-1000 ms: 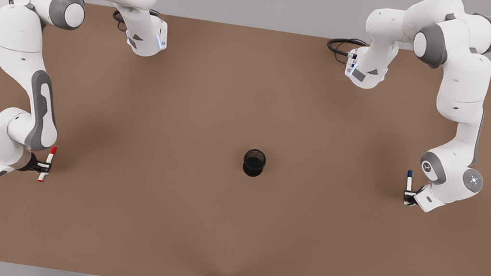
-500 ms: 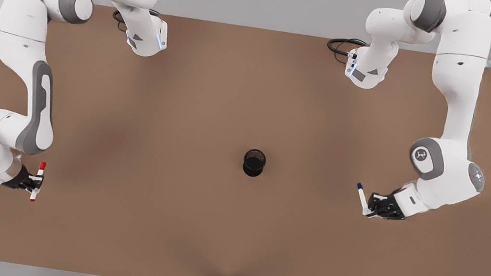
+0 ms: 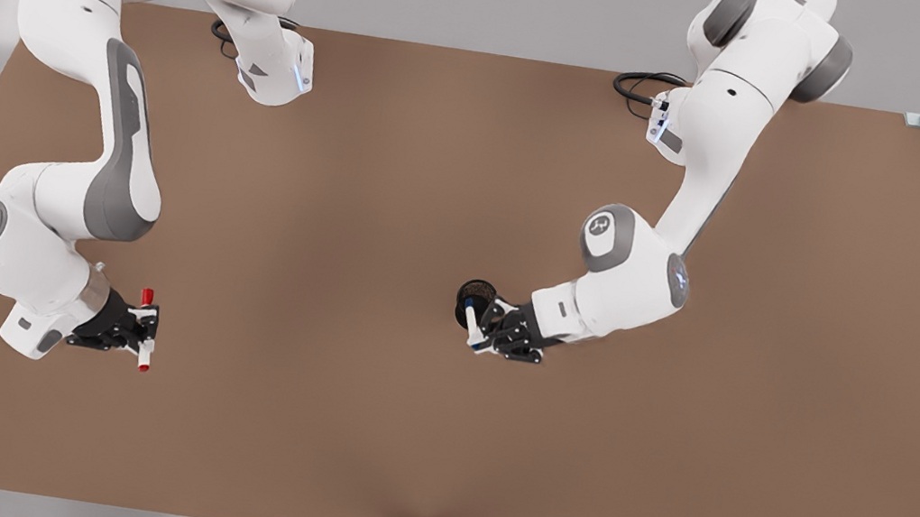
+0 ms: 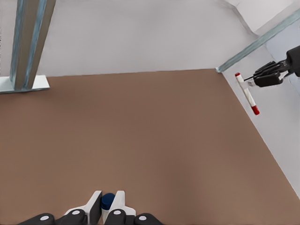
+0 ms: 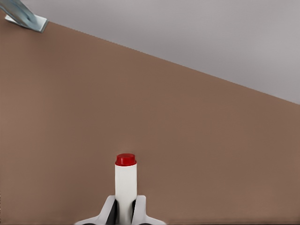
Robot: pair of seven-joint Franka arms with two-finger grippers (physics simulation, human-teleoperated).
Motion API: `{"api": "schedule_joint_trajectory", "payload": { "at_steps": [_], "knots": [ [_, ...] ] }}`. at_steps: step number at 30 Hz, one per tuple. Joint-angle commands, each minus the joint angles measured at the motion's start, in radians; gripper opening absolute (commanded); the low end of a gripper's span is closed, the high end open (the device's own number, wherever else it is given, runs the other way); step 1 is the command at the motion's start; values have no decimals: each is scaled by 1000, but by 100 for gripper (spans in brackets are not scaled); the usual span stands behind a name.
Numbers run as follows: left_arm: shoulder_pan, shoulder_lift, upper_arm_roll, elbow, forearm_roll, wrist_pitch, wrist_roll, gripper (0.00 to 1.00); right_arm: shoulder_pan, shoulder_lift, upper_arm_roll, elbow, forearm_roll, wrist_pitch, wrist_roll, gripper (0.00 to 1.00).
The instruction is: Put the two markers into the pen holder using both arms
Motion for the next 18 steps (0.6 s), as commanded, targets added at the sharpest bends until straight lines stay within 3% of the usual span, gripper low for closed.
{"api": "schedule_joint_trajectory", "payload": {
  "at_steps": [1, 13, 18],
  "knots": [
    [0, -15, -1, -36, -36, 103, 169, 21, -1, -2, 1, 0, -10, -29, 124, 21],
    [-34, -32, -1, -197, -82, 192, 413, 21, 10, -6, 53, 2, -12, -18, 160, 21],
    [-51, -41, -1, -260, -208, 238, 564, 21, 10, -9, 75, 2, -12, -19, 187, 21]
  ]
}}
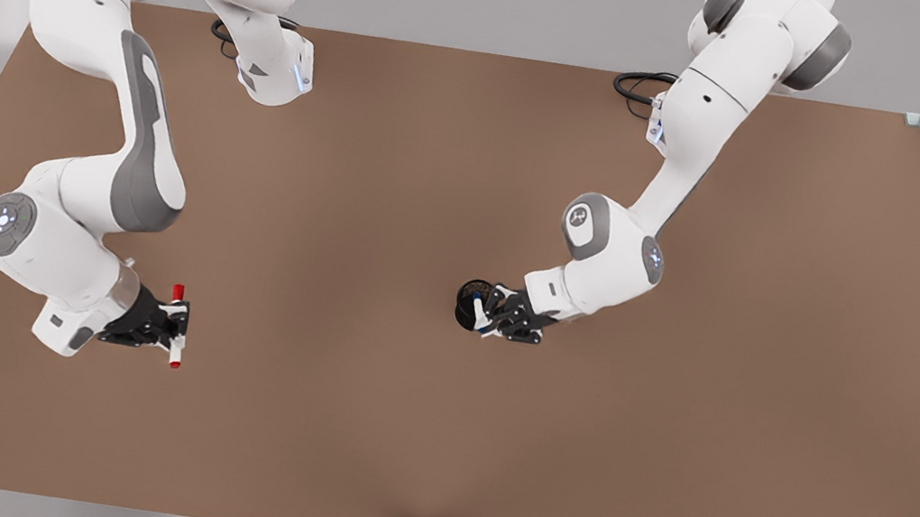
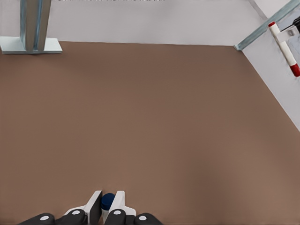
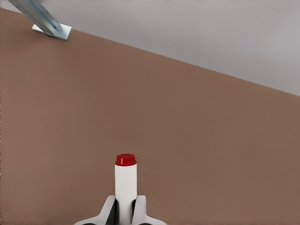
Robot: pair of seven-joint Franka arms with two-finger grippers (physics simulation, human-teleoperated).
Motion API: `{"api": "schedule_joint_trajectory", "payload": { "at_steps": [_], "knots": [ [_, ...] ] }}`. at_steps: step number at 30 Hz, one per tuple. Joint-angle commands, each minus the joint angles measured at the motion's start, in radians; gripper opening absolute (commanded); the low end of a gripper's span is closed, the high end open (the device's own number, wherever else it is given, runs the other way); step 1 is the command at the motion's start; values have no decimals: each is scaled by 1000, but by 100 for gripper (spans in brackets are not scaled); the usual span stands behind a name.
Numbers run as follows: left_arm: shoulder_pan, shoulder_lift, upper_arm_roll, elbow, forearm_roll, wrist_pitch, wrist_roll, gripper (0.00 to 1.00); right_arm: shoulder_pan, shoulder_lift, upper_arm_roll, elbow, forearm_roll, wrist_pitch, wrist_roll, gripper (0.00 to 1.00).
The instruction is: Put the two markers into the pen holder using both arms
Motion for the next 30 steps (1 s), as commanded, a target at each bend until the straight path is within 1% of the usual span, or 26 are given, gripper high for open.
{"api": "schedule_joint_trajectory", "payload": {
  "at_steps": [1, 4, 5, 6, 9, 10, 12, 13, 14, 15, 16, 17, 19, 20, 22, 23, 25, 28, 30],
  "knots": [
    [-16, 1, 0, -7, -45, 58, 331, 21, 0, -2, 4, 0, -10, -2, 103, 21],
    [-16, 12, 0, -14, -45, 71, 360, 21, 17, -1, 11, -1, -8, 11, 114, 21],
    [-17, 10, 0, -20, -44, 72, 417, 57, 29, 1, 11, -3, -10, 13, 146, 21],
    [-33, 7, 0, -37, -44, 72, 460, 100, 34, 1, 11, -3, -10, 13, 147, 21],
    [-26, -25, 3, -58, -42, 43, 457, 100, 49, 1, 11, -3, -8, 21, 164, 21],
    [33, -54, 9, -58, -41, -46, 453, 100, 55, 1, 14, -3, -8, 21, 184, 21],
    [222, -96, 21, -55, -25, -300, 403, 100, 72, -1, 56, -1, -10, 24, 268, 21],
    [270, -99, 104, -43, 45, -473, 348, 100, 92, -1, 57, -1, -10, 53, 276, 21],
    [273, -116, 190, 28, 290, -662, 86, 100, 112, 1, 68, -1, -8, 77, 281, 21],
    [280, -111, 249, 144, 465, -898, -64, 100, 133, 4, 79, -1, -8, 103, 336, 21],
    [280, -110, 274, 239, 594, -1030, -231, 100, 159, 6, 80, -1, -8, 129, 379, 21],
    [280, -110, 276, 327, 754, -1104, -363, 100, 196, 4, 82, -1, -8, 157, 437, 21],
    [280, -133, 274, 420, 895, -1184, -451, 100, 245, 2, 116, -3, -8, 197, 548, 21],
    [277, -185, 297, 424, 895, -1192, -453, 100, 265, 2, 122, -10, -8, 232, 549, 21],
    [292, -266, 291, 414, 919, -1201, -498, 100, 303, 1, 122, -35, -10, 338, 583, 21],
    [309, -289, 282, 411, 924, -1199, -520, 100, 319, 2, 122, -49, -10, 383, 594, 21],
    [303, -332, 266, 362, 927, -1167, -543, 100, 369, 12, 122, -82, -89, 505, 669, 21],
    [302, -306, 266, 368, 929, -1159, -551, 100, 437, 41, 110, -133, -139, 751, 693, 21],
    [309, -288, 266, 367, 923, -1159, -554, 100, 481, 56, 105, -127, -185, 808, 693, 21]
  ]
}}
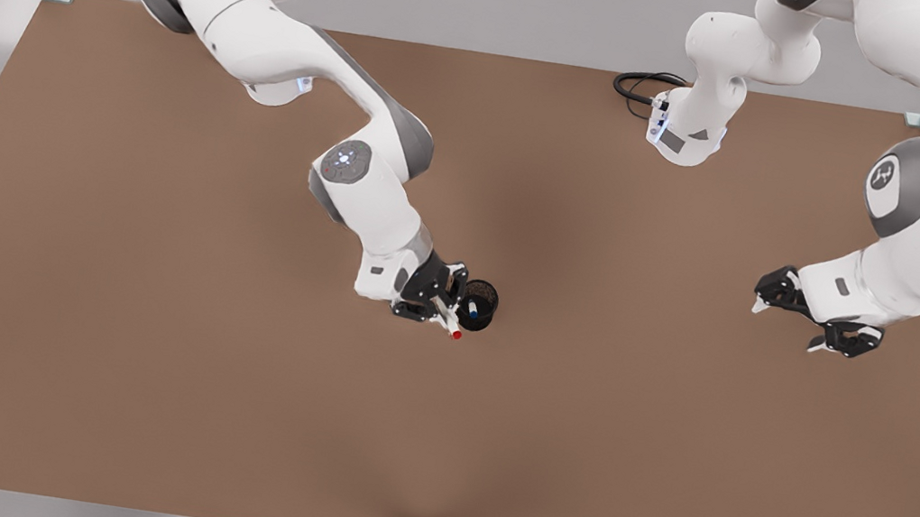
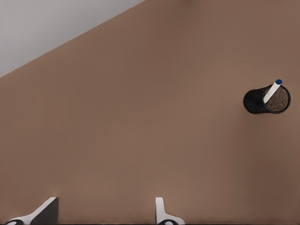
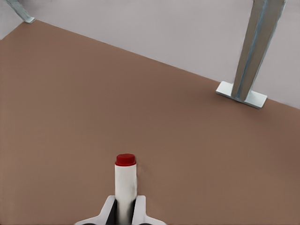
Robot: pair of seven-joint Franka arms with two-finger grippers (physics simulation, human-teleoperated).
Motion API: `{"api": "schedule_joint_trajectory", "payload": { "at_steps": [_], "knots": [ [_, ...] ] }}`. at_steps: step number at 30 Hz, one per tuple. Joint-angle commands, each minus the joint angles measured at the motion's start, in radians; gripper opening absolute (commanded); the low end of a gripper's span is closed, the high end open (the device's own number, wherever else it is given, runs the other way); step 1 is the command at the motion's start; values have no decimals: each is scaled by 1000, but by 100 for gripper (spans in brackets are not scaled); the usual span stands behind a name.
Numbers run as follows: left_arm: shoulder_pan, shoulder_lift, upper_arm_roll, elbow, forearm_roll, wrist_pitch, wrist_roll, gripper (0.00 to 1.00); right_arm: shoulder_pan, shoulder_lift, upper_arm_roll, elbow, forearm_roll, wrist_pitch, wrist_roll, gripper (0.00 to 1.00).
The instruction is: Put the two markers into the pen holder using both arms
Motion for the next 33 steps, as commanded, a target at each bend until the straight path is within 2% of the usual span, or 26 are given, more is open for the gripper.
{"api": "schedule_joint_trajectory", "payload": {
  "at_steps": [1, 11, 13, 16, 18, 19, 27, 28, 29, 30, 33],
  "knots": [
    [3, 6, 0, 0, 11, -59, -355, 100, 32, 13, -2, 3, -95, 265, 317, 21],
    [6, 29, 0, -2, 10, -61, -356, 100, 61, 76, -11, -7, -158, 382, 321, 21],
    [6, 30, 0, -2, 10, -61, -355, 100, 98, 76, -57, -53, -157, 425, 323, 21],
    [6, 38, 0, -2, 10, -61, -356, 100, 99, 74, -61, -101, -158, 471, 326, 21],
    [6, 38, 0, -2, 10, -61, -356, 100, 148, 76, -119, -125, -158, 515, 326, 21],
    [6, 38, 0, -2, 10, -59, -356, 100, 185, 76, -175, -144, -158, 552, 324, 21],
    [8, 42, 2, -2, 10, -59, -355, 100, 176, 65, -192, -256, -160, 650, 324, 21],
    [8, 42, 2, -2, 10, -59, -355, 100, 174, 66, -192, -270, -160, 661, 324, 28],
    [15, 42, 2, -2, 10, -59, -355, 100, 174, 69, -192, -270, -158, 659, 324, 86],
    [20, 42, 2, -2, 4, -59, -353, 100, 173, 69, -192, -270, -158, 659, 323, 100],
    [20, 44, 2, -2, 1, -61, -353, 100, 160, 63, -192, -268, -160, 653, 320, 100]
  ]
}}
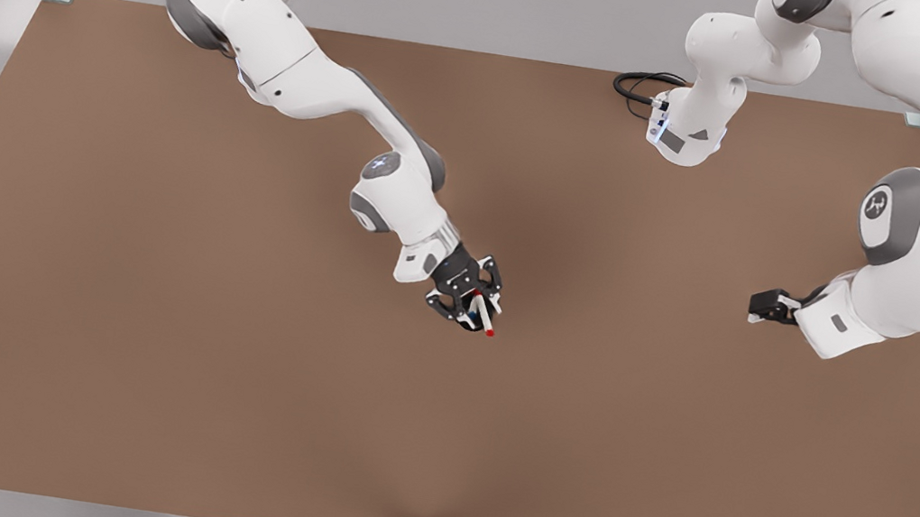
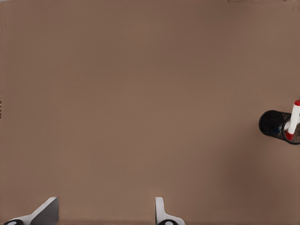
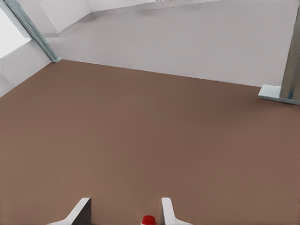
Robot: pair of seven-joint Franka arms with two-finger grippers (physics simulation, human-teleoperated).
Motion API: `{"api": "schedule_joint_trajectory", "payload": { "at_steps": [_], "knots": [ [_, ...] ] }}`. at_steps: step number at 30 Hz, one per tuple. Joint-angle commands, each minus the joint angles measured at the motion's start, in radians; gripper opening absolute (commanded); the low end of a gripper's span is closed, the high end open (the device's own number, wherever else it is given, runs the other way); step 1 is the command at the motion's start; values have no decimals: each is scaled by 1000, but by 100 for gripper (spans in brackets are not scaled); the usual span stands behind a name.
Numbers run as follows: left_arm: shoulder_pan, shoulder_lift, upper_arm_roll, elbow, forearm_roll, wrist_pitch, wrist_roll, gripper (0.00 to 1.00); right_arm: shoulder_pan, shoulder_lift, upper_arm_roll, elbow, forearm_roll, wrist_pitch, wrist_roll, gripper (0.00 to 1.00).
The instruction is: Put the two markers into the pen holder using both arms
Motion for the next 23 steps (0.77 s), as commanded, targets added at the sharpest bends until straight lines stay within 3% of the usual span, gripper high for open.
{"api": "schedule_joint_trajectory", "payload": {
  "at_steps": [1, 2, 7, 9, 11, 16, 23],
  "knots": [
    [0, 0, 0, 0, -2, 0, -55, 100, -23, -8, 2, 2, -4, 18, 44, 100],
    [0, 0, 0, 0, -2, 0, -55, 100, -49, -38, 3, 6, -13, -52, 36, 100],
    [-4, -11, 0, 2, 2, -28, -55, 100, -319, -317, 26, 85, -48, -769, -172, 100],
    [-7, -13, 0, 3, 5, -45, -61, 100, -334, -480, -122, 48, 234, -958, -330, 100],
    [-20, -6, -2, 7, 11, -43, -92, 100, -325, -552, -248, 65, 288, -1269, -396, 100],
    [-27, 6, -6, 19, 13, -32, -83, 100, -270, -428, -294, 246, 303, -1533, -373, 100],
    [-33, 7, -6, 19, 11, -32, -83, 100, -263, -434, -288, 261, 302, -1504, -287, 100]
  ]
}}
